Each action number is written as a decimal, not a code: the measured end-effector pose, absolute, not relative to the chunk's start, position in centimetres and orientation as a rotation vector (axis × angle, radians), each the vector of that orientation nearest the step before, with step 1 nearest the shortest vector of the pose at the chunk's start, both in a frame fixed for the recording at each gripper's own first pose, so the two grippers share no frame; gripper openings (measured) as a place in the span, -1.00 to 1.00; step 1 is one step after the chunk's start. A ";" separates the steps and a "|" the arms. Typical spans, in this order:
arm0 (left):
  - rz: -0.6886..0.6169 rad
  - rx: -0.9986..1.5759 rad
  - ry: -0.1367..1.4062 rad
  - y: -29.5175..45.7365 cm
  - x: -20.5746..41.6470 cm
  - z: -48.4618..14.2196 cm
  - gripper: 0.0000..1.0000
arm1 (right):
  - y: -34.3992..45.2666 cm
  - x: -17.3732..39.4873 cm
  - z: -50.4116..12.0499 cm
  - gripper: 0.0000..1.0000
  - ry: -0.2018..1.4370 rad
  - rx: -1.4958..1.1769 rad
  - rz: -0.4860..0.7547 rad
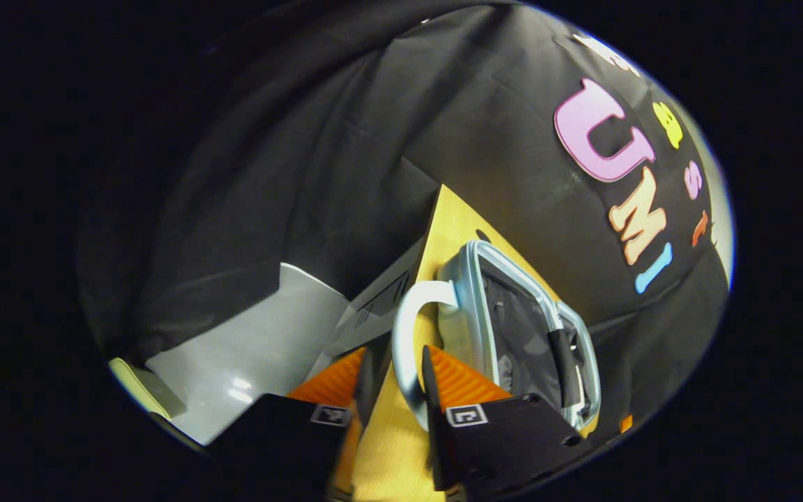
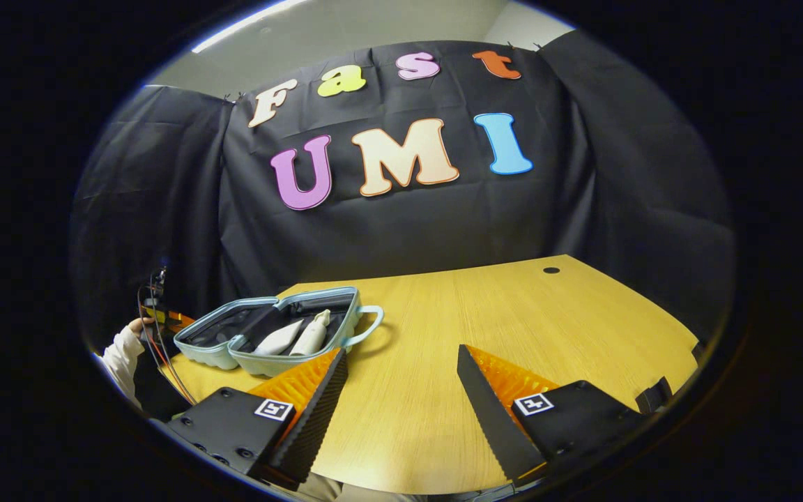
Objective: First open the suitcase, pack the skin care products into it, and then close the suitcase.
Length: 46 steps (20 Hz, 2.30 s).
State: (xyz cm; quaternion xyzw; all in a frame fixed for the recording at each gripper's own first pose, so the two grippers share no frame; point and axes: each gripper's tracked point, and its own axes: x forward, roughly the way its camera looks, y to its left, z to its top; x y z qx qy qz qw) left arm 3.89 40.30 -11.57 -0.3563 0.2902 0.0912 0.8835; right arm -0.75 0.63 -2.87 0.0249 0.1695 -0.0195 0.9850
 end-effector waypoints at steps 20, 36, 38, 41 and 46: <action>0.143 -0.495 0.390 30.8 8.5 8.8 -1.00 | -0.1 -1.7 -3.9 0.98 0.317 0.022 0.018; -0.282 -0.572 0.409 0.0 21.8 14.0 -1.00 | -4.8 -3.8 -2.0 0.97 0.236 0.076 -0.005; -0.294 -0.574 0.441 -2.8 22.6 12.3 -1.00 | -5.0 -3.7 -2.3 0.97 0.241 0.089 -0.005; -0.316 -0.576 0.507 -6.7 22.9 8.9 -1.00 | -5.3 -3.5 -2.8 0.98 0.251 0.100 -0.005; -0.296 -0.497 0.583 -9.8 23.4 5.6 -1.00 | -6.0 -3.6 -3.6 0.98 0.274 0.085 -0.011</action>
